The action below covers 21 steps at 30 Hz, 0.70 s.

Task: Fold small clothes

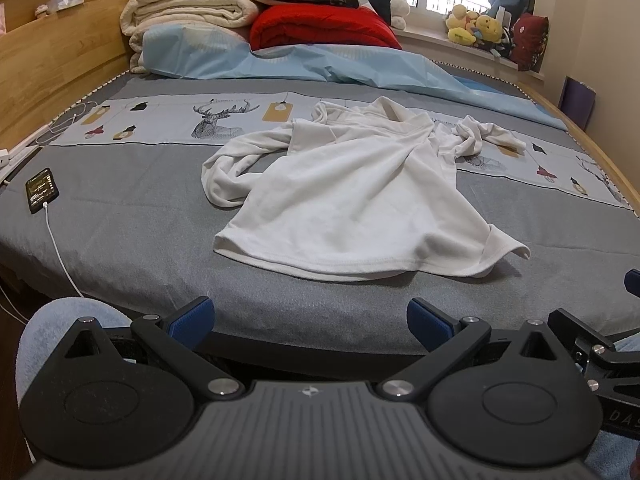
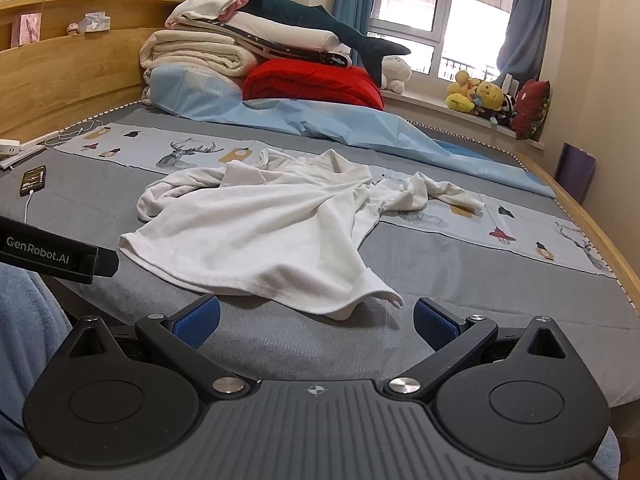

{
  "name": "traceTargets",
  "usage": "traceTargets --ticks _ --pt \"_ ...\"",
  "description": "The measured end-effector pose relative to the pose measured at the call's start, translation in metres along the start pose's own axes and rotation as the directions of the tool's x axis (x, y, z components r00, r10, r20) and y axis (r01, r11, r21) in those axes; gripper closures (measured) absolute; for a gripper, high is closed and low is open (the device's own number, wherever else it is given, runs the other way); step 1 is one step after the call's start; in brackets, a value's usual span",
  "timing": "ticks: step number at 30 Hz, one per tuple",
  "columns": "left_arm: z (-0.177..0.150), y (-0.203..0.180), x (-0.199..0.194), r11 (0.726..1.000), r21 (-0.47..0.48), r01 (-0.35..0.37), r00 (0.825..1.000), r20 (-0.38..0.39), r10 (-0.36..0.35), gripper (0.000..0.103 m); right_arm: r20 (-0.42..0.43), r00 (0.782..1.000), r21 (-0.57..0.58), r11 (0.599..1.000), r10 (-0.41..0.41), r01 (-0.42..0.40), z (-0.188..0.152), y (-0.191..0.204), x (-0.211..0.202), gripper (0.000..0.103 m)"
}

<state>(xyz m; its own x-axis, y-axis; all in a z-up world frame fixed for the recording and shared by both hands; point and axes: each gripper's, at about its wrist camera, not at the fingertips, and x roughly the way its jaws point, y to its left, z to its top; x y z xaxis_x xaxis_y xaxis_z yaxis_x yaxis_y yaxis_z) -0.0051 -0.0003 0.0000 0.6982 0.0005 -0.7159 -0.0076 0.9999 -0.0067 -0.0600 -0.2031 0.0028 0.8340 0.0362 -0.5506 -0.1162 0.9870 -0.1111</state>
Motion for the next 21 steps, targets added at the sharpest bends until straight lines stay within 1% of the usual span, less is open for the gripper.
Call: traceTargets --ticks 9,12,15,16,18,21 --pt "-0.001 0.001 0.006 1.0 -0.004 0.004 1.0 -0.012 -0.004 0.001 -0.006 1.0 0.004 1.0 0.001 -0.001 0.0 -0.002 0.001 0.001" --pt "0.0 0.005 0.013 0.999 -0.015 0.039 0.999 -0.025 -0.039 0.001 -0.019 1.0 0.01 1.0 0.001 0.0 0.0 -0.003 0.007 0.001" --pt "0.009 0.018 0.024 0.998 -0.044 0.042 0.999 -0.033 -0.044 0.001 -0.045 0.999 0.04 0.999 -0.002 0.004 0.003 -0.01 0.017 0.001" --pt "0.014 0.024 0.028 0.998 -0.055 0.036 0.999 -0.029 -0.038 0.001 -0.052 0.999 0.054 0.999 -0.004 0.006 0.005 -0.013 0.022 0.001" --pt "0.029 0.041 0.04 0.997 -0.082 0.001 1.0 -0.016 -0.002 0.001 -0.061 0.998 0.088 0.996 -0.013 0.018 0.009 -0.023 0.032 0.001" --pt "0.061 0.073 0.063 0.985 -0.145 -0.091 0.996 0.006 0.093 0.001 -0.078 0.996 0.123 0.992 -0.029 0.039 0.014 -0.036 0.051 0.001"
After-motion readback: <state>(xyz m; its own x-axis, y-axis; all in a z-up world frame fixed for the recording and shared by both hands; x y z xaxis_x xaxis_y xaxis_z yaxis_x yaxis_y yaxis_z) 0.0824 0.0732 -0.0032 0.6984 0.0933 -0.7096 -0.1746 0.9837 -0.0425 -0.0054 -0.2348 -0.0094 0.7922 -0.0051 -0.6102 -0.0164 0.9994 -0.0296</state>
